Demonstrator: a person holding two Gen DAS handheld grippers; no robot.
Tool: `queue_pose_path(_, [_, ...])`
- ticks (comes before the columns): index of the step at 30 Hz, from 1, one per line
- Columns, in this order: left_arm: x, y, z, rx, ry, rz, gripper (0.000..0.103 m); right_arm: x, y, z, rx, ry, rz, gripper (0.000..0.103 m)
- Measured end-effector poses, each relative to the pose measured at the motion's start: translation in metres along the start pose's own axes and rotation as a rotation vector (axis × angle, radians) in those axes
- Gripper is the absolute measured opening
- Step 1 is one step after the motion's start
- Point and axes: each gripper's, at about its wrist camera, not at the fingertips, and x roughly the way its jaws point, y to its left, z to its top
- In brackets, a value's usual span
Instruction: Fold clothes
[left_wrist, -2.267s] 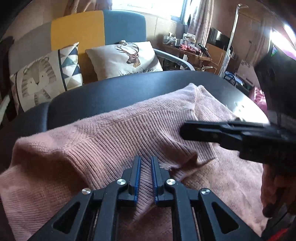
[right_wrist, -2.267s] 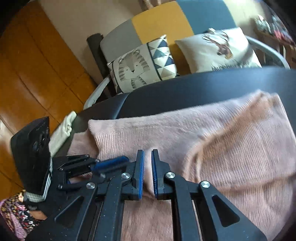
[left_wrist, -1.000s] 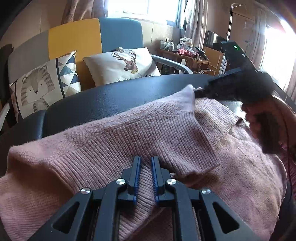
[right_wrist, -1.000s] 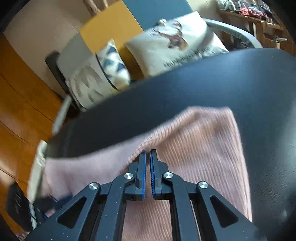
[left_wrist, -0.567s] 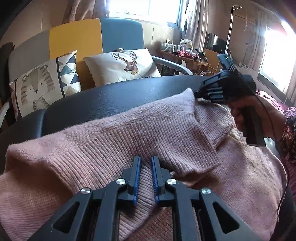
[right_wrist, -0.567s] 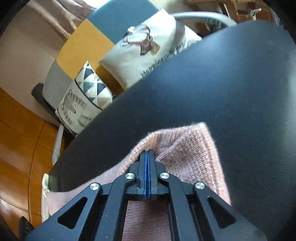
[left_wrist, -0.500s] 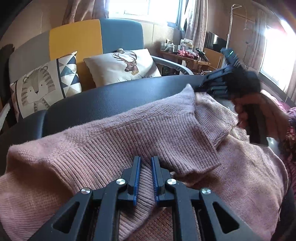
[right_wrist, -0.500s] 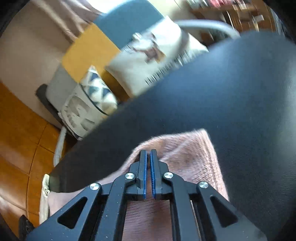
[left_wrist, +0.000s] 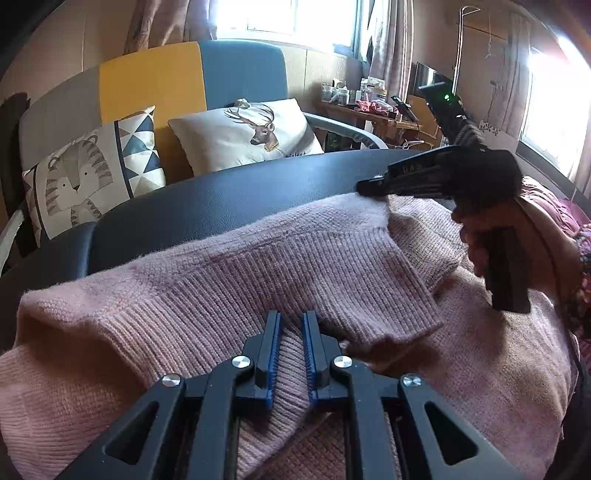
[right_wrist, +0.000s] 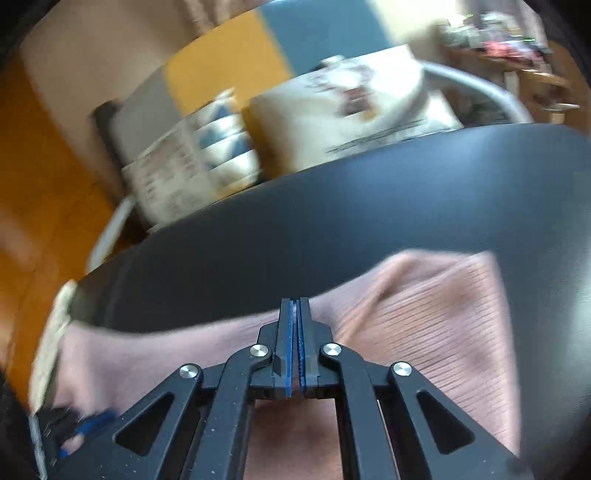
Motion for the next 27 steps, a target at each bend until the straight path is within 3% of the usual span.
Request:
queue_pose_path(1, [0.0, 0.0, 0.0, -0.001, 0.0, -0.001, 0.012, 0.001, -0.01, 0.003, 0.025, -0.01, -0.026, 0.0])
queue_pose_path(4, [0.001, 0.0, 0.0, 0.0, -0.002, 0.002, 0.012, 0.005, -0.024, 0.006, 0.086, -0.015, 0.009, 0.0])
queue_pose_path(8, [0.0, 0.001, -0.001, -0.002, -0.004, 0.001, 0.012, 0.001, -0.005, 0.011, -0.002, 0.009, -0.084, 0.0])
queue_pose_path(9, [0.0, 0.0, -0.001, 0.0, -0.004, 0.004, 0.012, -0.005, 0.005, 0.009, -0.032, -0.002, -0.107, 0.005])
queue_pose_path(10, [0.0, 0.0, -0.001, 0.001, -0.005, 0.005, 0.012, -0.014, 0.017, 0.006, -0.058, -0.028, -0.093, 0.006])
queue_pose_path(12, [0.0, 0.0, -0.001, 0.004, -0.006, 0.008, 0.012, -0.03, 0.048, -0.005, -0.099, -0.072, 0.036, 0.006])
queue_pose_path(16, [0.0, 0.0, -0.001, 0.002, -0.007, 0.006, 0.012, -0.045, 0.108, -0.052, -0.224, -0.004, 0.21, 0.006])
queue_pose_path(22, [0.0, -0.001, -0.002, 0.008, -0.009, 0.016, 0.012, -0.022, 0.12, -0.104, -0.151, 0.074, 0.199, 0.006])
queue_pose_path(27, [0.0, 0.0, -0.002, -0.004, -0.007, 0.004, 0.012, -0.021, 0.124, -0.114, -0.182, 0.05, 0.142, 0.005])
